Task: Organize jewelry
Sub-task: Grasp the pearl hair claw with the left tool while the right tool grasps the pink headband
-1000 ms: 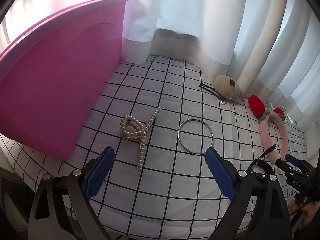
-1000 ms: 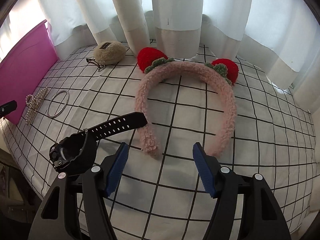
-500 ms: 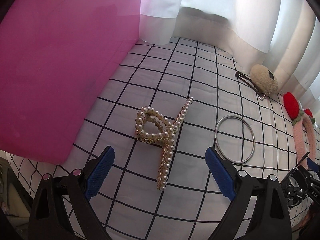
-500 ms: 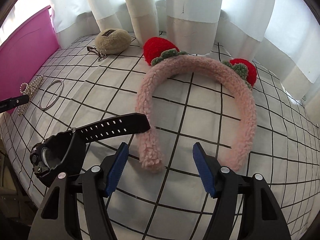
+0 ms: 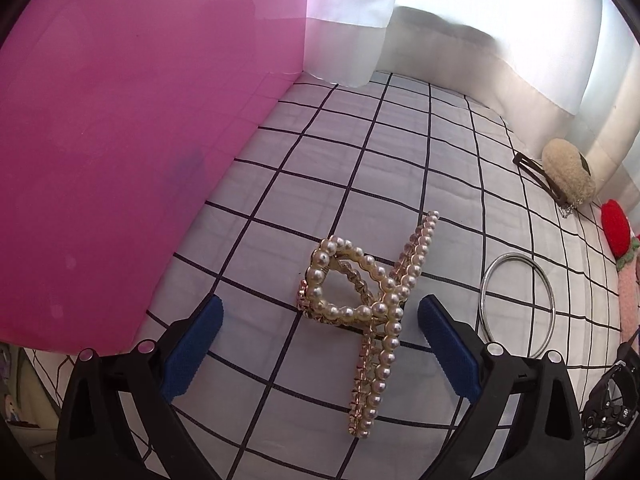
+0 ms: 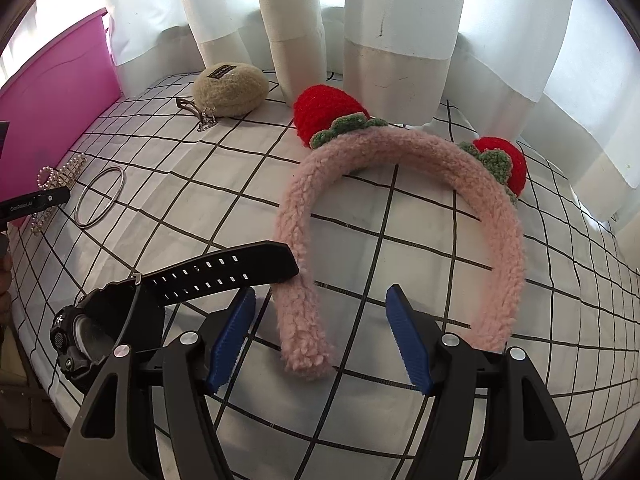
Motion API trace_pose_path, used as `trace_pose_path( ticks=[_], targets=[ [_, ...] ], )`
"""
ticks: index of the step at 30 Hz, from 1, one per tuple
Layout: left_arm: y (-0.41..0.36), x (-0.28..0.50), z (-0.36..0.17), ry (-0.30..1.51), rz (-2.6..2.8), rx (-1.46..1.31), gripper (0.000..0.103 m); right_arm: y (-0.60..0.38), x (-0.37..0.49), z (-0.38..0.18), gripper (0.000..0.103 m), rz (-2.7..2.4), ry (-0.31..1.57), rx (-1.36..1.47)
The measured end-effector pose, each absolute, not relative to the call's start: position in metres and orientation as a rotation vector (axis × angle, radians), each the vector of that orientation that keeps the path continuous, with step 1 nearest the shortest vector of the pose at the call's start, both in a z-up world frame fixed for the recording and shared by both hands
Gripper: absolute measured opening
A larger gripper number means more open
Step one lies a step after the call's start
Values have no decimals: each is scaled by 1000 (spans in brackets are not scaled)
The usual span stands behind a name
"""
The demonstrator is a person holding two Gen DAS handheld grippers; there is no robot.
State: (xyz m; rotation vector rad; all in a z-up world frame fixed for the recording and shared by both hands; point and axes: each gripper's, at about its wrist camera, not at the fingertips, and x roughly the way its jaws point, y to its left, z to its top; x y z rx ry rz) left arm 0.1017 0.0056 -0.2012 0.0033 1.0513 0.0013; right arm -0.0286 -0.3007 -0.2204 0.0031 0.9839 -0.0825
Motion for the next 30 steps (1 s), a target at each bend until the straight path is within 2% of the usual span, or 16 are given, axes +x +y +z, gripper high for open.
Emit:
trace_pose_path(
  ticks=[17,23,25,26,27,28,29,30],
  targets=[
    [-5,129,-206,1025,15,-2,97,-308,24,-226,89,-68,934,-5],
    [-5,128,-206,1032,14,-10,96,-301,24,-223,89,-82,949,12],
    [-5,125,-205,1035,13,-12,91,-299,23,-223,83,-83,948,15],
    [-5,123,-204,1031,9,-10,88,-298,21,-221,71,-83,941,11],
    [-6,121,-203,1025,1,-6,79,-297,19,-219,54,-85,936,8],
    [-8,118,-201,1020,-9,1,68,-296,18,-218,43,-90,935,7],
    [-9,115,-200,1015,-19,6,63,-296,17,-216,25,-89,936,9],
    [-11,113,-198,1012,-31,12,53,-295,16,-216,12,-89,941,9]
  ],
)
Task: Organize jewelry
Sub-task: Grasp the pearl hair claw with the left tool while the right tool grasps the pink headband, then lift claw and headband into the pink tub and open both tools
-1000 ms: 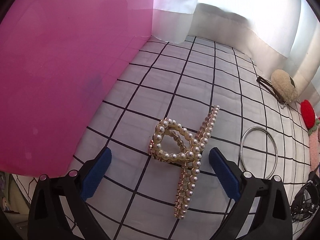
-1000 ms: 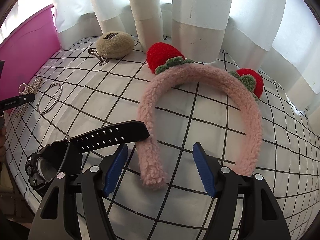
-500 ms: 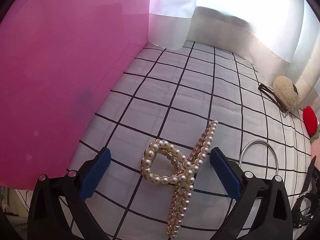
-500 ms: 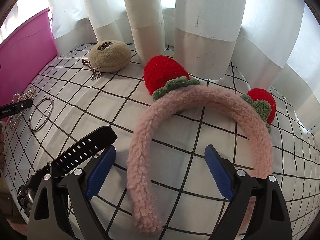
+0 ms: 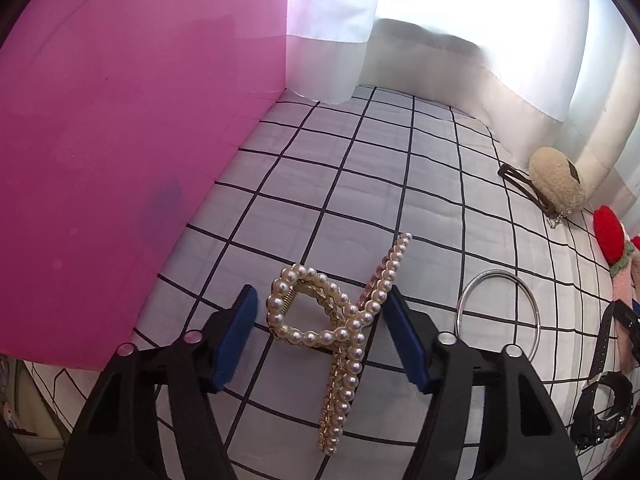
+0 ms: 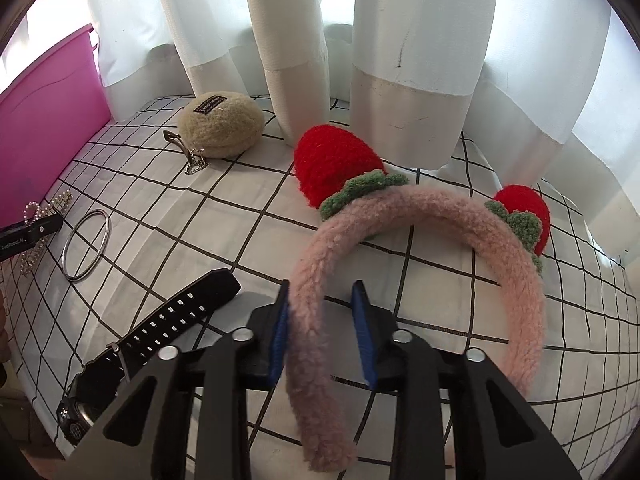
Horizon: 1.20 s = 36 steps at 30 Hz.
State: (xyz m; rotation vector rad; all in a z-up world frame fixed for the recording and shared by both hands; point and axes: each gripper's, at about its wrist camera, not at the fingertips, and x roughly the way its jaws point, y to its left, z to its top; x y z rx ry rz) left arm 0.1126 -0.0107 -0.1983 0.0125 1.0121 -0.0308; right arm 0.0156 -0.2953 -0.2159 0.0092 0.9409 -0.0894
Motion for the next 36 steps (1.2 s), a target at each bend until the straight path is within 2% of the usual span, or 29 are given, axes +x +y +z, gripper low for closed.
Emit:
trace_pose_path(
  ticks=[6,8,15,23,36],
  targets=[
    [-8,99,-194,1028,-41,9,52,-303,1,-212,9,-85,939,91],
    [-6,93,-190,1031,-48,4,47,-308,-9,-207,9,-82,926,132],
    [-12,68,-159,1006,-124,-13,44,-320,-44,-172,9,-75,845,227],
    [-26,50,-108,917,-215,-11,43,-322,-75,-121,9,-69,748,308],
    [-14,34,-12,743,-302,-24,43,-276,-95,-30,9,15,572,248]
  ],
)
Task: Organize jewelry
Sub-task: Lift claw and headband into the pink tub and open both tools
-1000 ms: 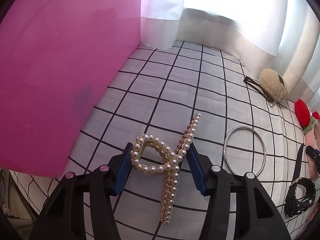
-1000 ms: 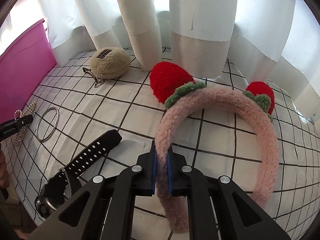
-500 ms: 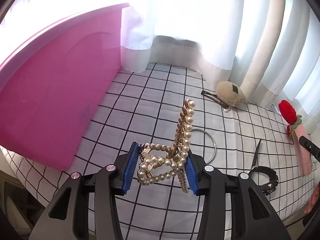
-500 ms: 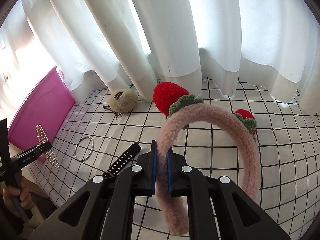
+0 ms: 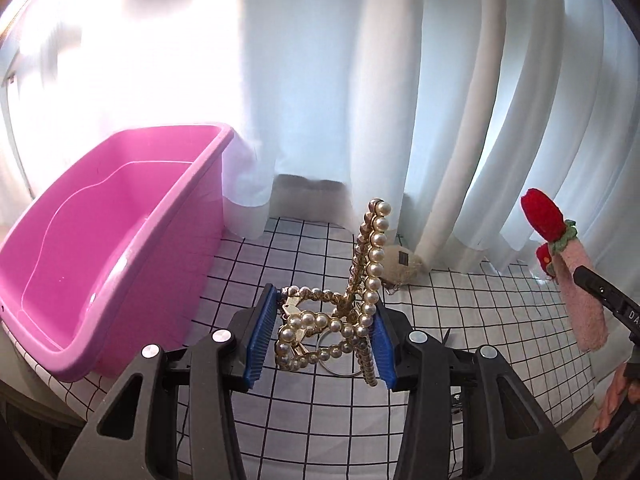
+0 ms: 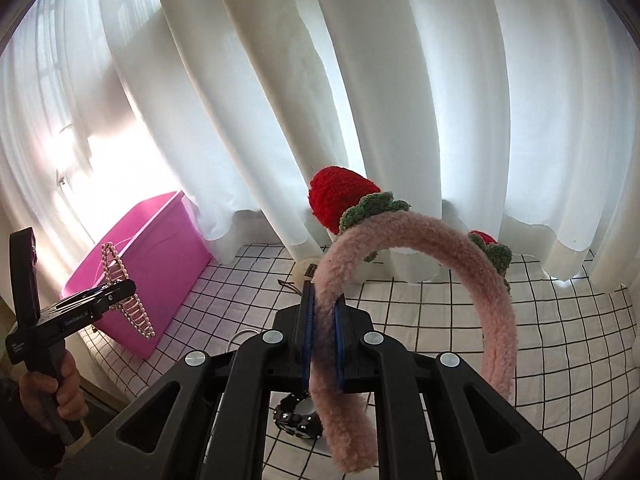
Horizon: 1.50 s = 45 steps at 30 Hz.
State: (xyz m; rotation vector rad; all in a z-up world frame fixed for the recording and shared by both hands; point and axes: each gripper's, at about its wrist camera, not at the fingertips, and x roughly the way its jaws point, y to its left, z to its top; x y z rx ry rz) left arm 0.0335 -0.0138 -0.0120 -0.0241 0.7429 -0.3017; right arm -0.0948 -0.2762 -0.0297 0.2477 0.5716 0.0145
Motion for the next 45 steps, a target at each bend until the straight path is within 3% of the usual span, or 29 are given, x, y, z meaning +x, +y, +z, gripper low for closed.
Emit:
trace_pose_path(
  ticks=[14,23,33,45],
  targets=[
    [88,44,70,577,-145,-40,43,-151,-42,58,9,304,411,106],
    [177,72,81,553,16,-30,43,-31,13,84,9,536,384,-21],
    [228,119,26,679,116,-31,43,80,93,50,10,643,541,-166],
    [262,137,-13,825,146,-64,45,140,158,-9,10,592,756,-214]
  ],
)
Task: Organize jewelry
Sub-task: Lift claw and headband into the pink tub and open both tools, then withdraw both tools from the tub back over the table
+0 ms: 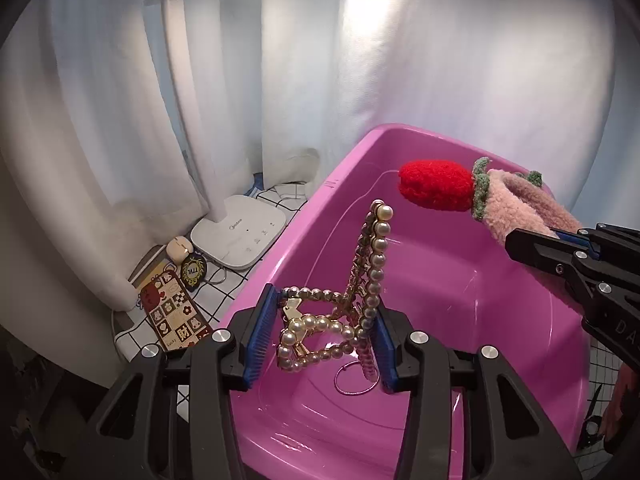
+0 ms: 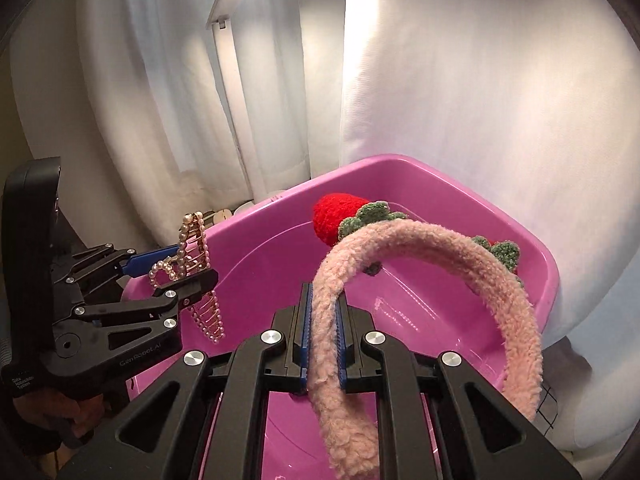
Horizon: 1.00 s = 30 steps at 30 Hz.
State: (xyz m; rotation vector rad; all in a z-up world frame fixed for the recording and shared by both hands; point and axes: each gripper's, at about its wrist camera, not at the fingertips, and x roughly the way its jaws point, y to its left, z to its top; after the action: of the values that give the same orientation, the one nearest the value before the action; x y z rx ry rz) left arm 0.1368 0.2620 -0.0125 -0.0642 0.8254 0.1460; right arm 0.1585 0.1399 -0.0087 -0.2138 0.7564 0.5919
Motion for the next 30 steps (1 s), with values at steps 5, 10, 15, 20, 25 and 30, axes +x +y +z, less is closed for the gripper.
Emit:
trace_pose_path(
  ticks=[5,10,15,20,25,30],
  targets=[
    [266,131,-6,787,197,-23,97,146,166,-9,60,484,754,-290],
    [272,121,5,739,196,-14,96,142,159,4,62,439,680,-326],
    [271,116,7,733,197,-18,96,121,156,10,62,423,684,-253],
    [261,107,10,733,179,-24,96,105,141,11,62,404,683,-226],
    [246,90,19,720,158,-30,96,75,109,23,62,385,636,-195],
    [224,70,29,701,96,-52,96,17,71,28,63,323,624,-120]
  ],
)
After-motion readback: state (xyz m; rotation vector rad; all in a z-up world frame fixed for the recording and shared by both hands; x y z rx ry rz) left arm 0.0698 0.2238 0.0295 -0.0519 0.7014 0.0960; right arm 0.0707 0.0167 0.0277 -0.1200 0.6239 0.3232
